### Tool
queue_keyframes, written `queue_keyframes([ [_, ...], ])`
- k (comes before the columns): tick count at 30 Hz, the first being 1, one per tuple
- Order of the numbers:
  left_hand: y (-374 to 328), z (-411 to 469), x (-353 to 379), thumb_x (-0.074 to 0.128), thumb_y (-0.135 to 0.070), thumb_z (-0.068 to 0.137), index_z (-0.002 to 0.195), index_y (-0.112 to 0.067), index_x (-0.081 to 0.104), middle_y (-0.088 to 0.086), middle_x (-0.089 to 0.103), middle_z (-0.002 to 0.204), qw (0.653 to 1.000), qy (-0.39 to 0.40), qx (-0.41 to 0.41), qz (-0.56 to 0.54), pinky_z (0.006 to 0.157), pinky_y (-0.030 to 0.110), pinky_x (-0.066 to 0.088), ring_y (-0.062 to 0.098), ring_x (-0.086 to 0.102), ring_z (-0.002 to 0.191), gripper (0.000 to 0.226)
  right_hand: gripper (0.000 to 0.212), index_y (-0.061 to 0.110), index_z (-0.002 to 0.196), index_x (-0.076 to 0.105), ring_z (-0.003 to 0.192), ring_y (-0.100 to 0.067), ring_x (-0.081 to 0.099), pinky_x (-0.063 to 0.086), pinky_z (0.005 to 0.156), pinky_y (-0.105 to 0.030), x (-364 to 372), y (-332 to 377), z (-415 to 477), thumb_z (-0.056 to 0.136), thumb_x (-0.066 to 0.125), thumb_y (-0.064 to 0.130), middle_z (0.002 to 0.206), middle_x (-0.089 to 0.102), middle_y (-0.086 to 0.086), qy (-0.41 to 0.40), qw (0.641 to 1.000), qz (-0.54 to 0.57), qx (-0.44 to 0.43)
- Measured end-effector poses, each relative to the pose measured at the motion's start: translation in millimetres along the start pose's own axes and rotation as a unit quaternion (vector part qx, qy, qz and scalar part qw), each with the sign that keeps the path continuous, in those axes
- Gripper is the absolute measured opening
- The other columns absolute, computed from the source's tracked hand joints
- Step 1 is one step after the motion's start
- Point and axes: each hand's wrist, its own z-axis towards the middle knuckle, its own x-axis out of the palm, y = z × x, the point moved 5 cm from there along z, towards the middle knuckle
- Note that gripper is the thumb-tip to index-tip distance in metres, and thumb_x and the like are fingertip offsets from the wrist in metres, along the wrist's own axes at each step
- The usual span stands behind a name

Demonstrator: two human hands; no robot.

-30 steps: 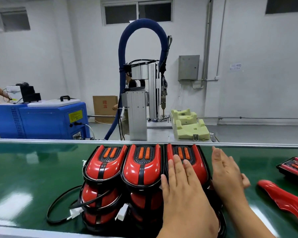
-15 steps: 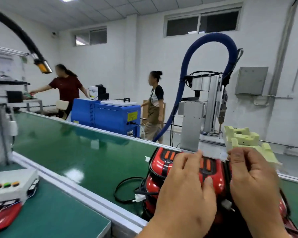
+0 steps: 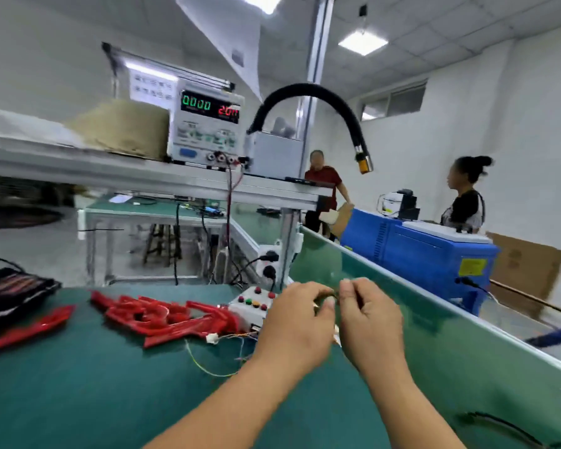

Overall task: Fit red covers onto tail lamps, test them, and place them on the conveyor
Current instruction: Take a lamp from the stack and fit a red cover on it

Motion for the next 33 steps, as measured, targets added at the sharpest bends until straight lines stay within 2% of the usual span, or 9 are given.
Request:
queue_keyframes([
  [4, 65, -4, -59, 0.051, -0.025, 0.098, 0.111, -0.021, 0.069, 0.0, 0.069, 0.113, 0.994, -0.04, -0.08, 0.068, 0.093, 0.033, 0.044, 0.02, 0.06, 0.109, 0.022, 0.038, 0.017, 0.061, 0.044, 0.062, -0.02, 0.042, 0.027, 0.06, -0.037, 95, 26, -7, 0.097, 0.053, 0.017, 0.059, 0.047, 0.001, 0.091, 0.995, 0.039, 0.002],
  [8, 126, -21, -115, 0.048, -0.022, 0.099, 0.108, -0.016, 0.069, 0.006, 0.069, 0.112, 0.976, -0.054, -0.154, 0.147, 0.093, 0.036, 0.042, 0.026, 0.059, 0.11, 0.023, 0.038, 0.02, 0.062, 0.039, 0.065, -0.021, 0.042, 0.019, 0.06, -0.034, 183, 53, -30, 0.098, 0.05, 0.018, 0.062, 0.046, 0.003, 0.179, 0.983, 0.049, 0.006],
  [15, 220, -59, -178, 0.044, -0.017, 0.099, 0.109, -0.017, 0.068, 0.005, 0.069, 0.113, 0.945, -0.088, -0.266, 0.169, 0.089, 0.03, 0.041, 0.024, 0.058, 0.108, 0.026, 0.03, 0.014, 0.07, 0.045, 0.076, -0.026, 0.049, 0.026, 0.065, -0.036, 305, 79, -78, 0.1, 0.046, 0.021, 0.075, 0.058, -0.006, 0.293, 0.955, 0.052, 0.018],
  [18, 259, -68, -179, 0.04, -0.016, 0.1, 0.109, -0.013, 0.066, 0.006, 0.067, 0.116, 0.933, -0.05, -0.301, 0.191, 0.088, 0.027, 0.038, 0.023, 0.057, 0.11, 0.028, 0.033, 0.015, 0.067, 0.042, 0.074, -0.024, 0.049, 0.029, 0.065, -0.035, 340, 68, -97, 0.099, 0.045, 0.02, 0.068, 0.051, 0.001, 0.33, 0.942, 0.044, 0.049],
  [23, 299, -63, -183, 0.042, -0.025, 0.099, 0.098, -0.011, 0.068, 0.012, 0.069, 0.11, 0.905, 0.096, -0.324, 0.258, 0.076, 0.027, 0.04, 0.028, 0.06, 0.105, 0.029, 0.032, 0.02, 0.068, 0.038, 0.071, -0.017, 0.045, 0.037, 0.068, -0.035, 375, 45, -120, 0.099, 0.043, 0.025, 0.075, 0.052, 0.002, 0.382, 0.923, 0.0, 0.042],
  [25, 307, -48, -204, 0.046, -0.025, 0.097, 0.103, -0.011, 0.071, 0.011, 0.07, 0.114, 0.902, 0.112, -0.302, 0.286, 0.088, 0.028, 0.044, 0.026, 0.061, 0.111, 0.029, 0.031, 0.02, 0.069, 0.037, 0.071, -0.018, 0.045, 0.034, 0.066, -0.034, 378, 43, -120, 0.098, 0.044, 0.028, 0.076, 0.051, 0.002, 0.38, 0.924, -0.004, 0.024],
  [27, 316, -30, -246, 0.049, -0.024, 0.097, 0.111, -0.015, 0.072, 0.005, 0.068, 0.123, 0.906, 0.043, -0.291, 0.306, 0.099, 0.026, 0.041, 0.021, 0.058, 0.119, 0.028, 0.033, 0.02, 0.069, 0.035, 0.072, -0.019, 0.044, 0.031, 0.066, -0.033, 377, 43, -121, 0.099, 0.043, 0.032, 0.077, 0.049, 0.003, 0.376, 0.927, -0.008, 0.004],
  [29, 335, -21, -300, 0.051, -0.02, 0.096, 0.113, -0.017, 0.071, 0.005, 0.068, 0.124, 0.892, -0.07, -0.319, 0.312, 0.099, 0.027, 0.043, 0.024, 0.059, 0.118, 0.027, 0.034, 0.022, 0.069, 0.034, 0.074, -0.017, 0.045, 0.032, 0.068, -0.031, 376, 43, -122, 0.1, 0.041, 0.034, 0.08, 0.049, 0.003, 0.375, 0.927, -0.008, -0.003],
  [33, 383, -32, -384, 0.057, -0.008, 0.09, 0.117, 0.001, 0.065, 0.025, 0.061, 0.124, 0.817, -0.214, -0.429, 0.321, 0.095, 0.04, 0.048, 0.038, 0.058, 0.115, 0.03, 0.033, 0.025, 0.07, 0.033, 0.079, -0.016, 0.046, 0.035, 0.072, -0.03, 378, 43, -123, 0.1, 0.039, 0.035, 0.087, 0.048, 0.004, 0.383, 0.923, -0.017, -0.009],
])
